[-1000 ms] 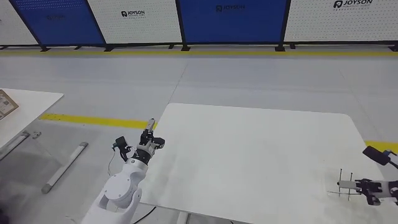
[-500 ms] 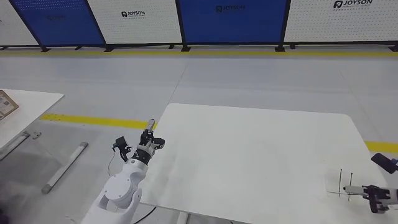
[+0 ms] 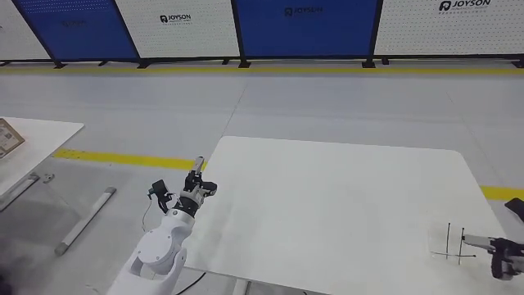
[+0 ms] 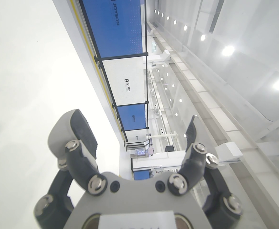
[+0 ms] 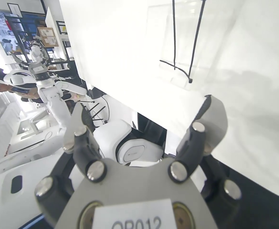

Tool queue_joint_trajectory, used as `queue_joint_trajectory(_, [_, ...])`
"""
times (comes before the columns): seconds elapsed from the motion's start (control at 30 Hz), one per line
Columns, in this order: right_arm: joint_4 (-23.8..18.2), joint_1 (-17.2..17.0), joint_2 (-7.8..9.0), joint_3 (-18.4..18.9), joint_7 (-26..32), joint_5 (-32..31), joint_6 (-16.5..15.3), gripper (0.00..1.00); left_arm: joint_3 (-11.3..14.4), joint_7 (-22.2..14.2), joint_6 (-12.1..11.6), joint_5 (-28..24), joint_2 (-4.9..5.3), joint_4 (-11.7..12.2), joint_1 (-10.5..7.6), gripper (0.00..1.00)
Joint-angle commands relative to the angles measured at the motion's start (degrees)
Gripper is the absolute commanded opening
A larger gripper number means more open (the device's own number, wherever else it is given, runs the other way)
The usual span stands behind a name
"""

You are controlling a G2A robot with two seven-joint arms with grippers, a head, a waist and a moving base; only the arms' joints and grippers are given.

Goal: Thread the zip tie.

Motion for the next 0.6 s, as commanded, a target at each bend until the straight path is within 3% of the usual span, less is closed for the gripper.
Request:
queue_joint_trajectory(0.0, [0.0, 0.0, 0.00, 0.0, 0.0, 0.0, 0.0, 1.00, 0.0, 0.0, 0.0, 0.0, 0.00, 0.0, 0.00, 1.00])
queue_joint_trajectory(0.23, [0.0, 0.0, 0.00, 0.0, 0.0, 0.0, 0.0, 1.00, 0.0, 0.0, 0.0, 0.0, 0.00, 0.0, 0.00, 1.00])
queue_joint_trajectory(0.3, [-1.7, -0.2, 0.11, -0.3, -1.7, -3.3, -0.4, 1.00, 0.0, 0.0, 0.0, 0.0, 0.00, 0.0, 0.00, 1.00])
queue_joint_trajectory(0.47, [-4.1, 0.4, 0.58, -0.1, -2.7, -10.0, 8.4, 1.00, 0.0, 0.0, 0.0, 0.0, 0.00, 0.0, 0.00, 1.00])
queue_joint_trajectory(0.57, [-5.6, 1.2, 0.85, -0.9, -0.6, -14.1, 11.9, 1.00, 0.0, 0.0, 0.0, 0.0, 0.00, 0.0, 0.00, 1.00])
